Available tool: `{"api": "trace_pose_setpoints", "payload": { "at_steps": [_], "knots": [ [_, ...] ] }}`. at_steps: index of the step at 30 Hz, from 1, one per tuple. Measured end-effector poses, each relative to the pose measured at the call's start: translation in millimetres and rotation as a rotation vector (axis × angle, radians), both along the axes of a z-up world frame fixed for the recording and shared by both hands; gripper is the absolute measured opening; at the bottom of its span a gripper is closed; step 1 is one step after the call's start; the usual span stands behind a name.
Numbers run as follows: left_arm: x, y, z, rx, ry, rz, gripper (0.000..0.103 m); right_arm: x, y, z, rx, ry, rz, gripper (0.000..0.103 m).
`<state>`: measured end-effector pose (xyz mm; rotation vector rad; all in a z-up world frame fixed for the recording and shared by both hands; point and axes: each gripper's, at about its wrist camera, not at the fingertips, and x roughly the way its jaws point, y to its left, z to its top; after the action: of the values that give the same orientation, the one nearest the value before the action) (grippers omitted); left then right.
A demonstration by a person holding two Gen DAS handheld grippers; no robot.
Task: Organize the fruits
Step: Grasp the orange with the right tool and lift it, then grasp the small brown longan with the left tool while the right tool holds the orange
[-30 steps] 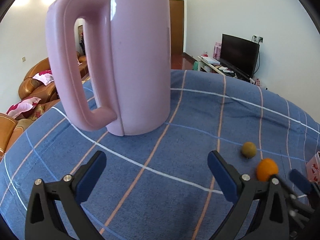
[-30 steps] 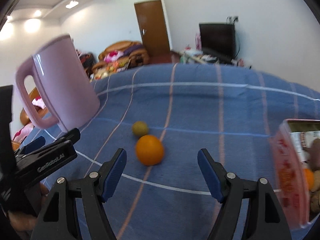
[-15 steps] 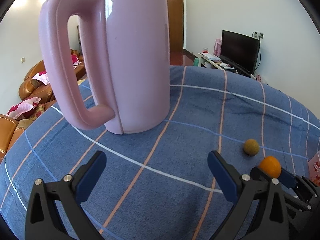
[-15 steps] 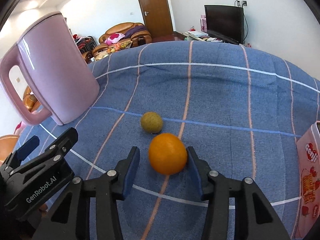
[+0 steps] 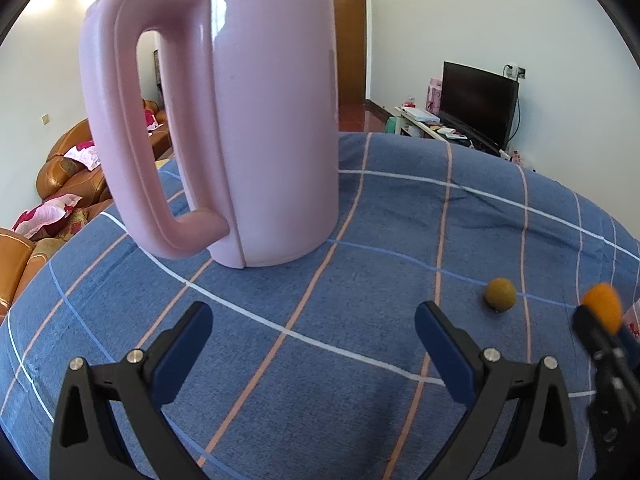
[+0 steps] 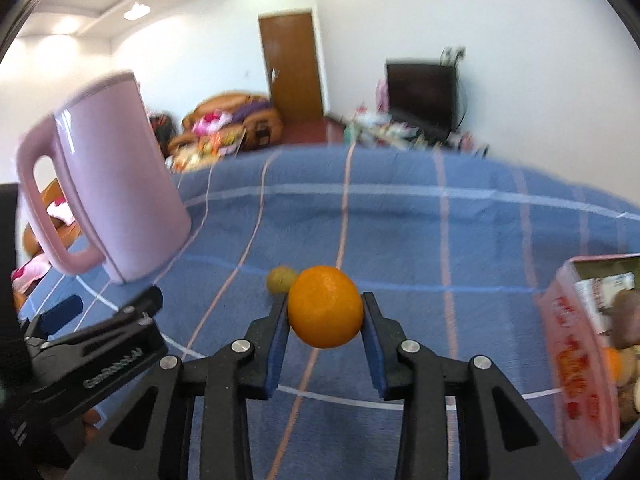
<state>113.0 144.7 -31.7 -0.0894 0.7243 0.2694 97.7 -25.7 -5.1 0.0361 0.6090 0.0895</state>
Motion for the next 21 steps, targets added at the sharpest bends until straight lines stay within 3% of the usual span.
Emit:
{"api": "trace_pose_setpoints", "payload": {
  "at_steps": [3, 14, 21],
  "knots": [
    [-1, -2, 0, 0.0, 0.0, -0.008, 0.103, -10, -4, 7, -0.031, -0.056, -0.028, 0.037],
    [-2, -14, 1, -0.057, -0.017, -0.099, 0.103, -10, -17, 12, -0.092, -0.087, -0.088, 0.037],
    [13, -32, 5, -0.108, 0.02, -0.183, 0.102, 0, -38, 7, -0.027, -0.039, -0.136, 0.037]
  ]
}}
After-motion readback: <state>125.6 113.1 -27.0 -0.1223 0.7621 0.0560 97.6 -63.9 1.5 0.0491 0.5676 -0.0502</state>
